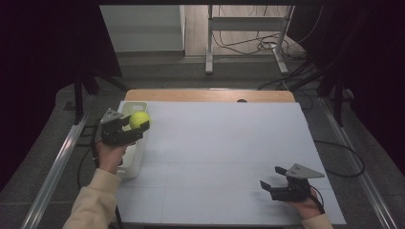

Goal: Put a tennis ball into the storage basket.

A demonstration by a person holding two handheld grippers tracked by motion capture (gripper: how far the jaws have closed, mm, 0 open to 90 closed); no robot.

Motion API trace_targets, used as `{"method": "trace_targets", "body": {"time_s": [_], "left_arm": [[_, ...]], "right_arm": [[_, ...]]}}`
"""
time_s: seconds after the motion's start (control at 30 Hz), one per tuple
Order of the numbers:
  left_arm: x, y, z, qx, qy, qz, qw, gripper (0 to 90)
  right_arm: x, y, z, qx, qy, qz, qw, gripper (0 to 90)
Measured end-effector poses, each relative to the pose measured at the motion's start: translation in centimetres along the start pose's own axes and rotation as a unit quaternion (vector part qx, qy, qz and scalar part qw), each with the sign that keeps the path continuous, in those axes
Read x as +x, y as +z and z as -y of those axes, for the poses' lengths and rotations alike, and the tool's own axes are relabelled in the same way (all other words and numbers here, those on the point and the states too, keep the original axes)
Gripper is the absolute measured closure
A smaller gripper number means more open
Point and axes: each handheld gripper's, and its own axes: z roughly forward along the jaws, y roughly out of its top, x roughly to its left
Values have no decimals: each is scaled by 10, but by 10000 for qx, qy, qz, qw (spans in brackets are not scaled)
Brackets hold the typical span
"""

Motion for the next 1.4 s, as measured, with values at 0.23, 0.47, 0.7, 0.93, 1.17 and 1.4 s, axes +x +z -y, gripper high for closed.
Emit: {"method": "trace_targets", "body": {"time_s": [0.23, 0.47, 0.7, 0.93, 1.17, 1.4], "left_arm": [[7, -3, 0, -3, -63, -87, 9999, 271], [14, -6, -1, 22, -86, -222, 9997, 271], [22, -8, 1, 63, -159, -316, 9994, 271], [30, -9, 3, 106, -177, -475, 9987, 271], [34, -12, 5, 150, -178, -547, 9982, 271], [37, -11, 6, 208, -184, -576, 9980, 271]], "right_arm": [[0, 0, 0, 4, 6, 6, 10000, 166], [0, 0, 0, 2, 7, 12, 10000, 167], [0, 0, 0, 2, 17, 12, 10000, 167], [0, 0, 0, 6, 13, 13, 10000, 167], [0, 0, 0, 6, 19, 12, 10000, 167], [0, 0, 0, 10, 11, 16, 10000, 167]]}}
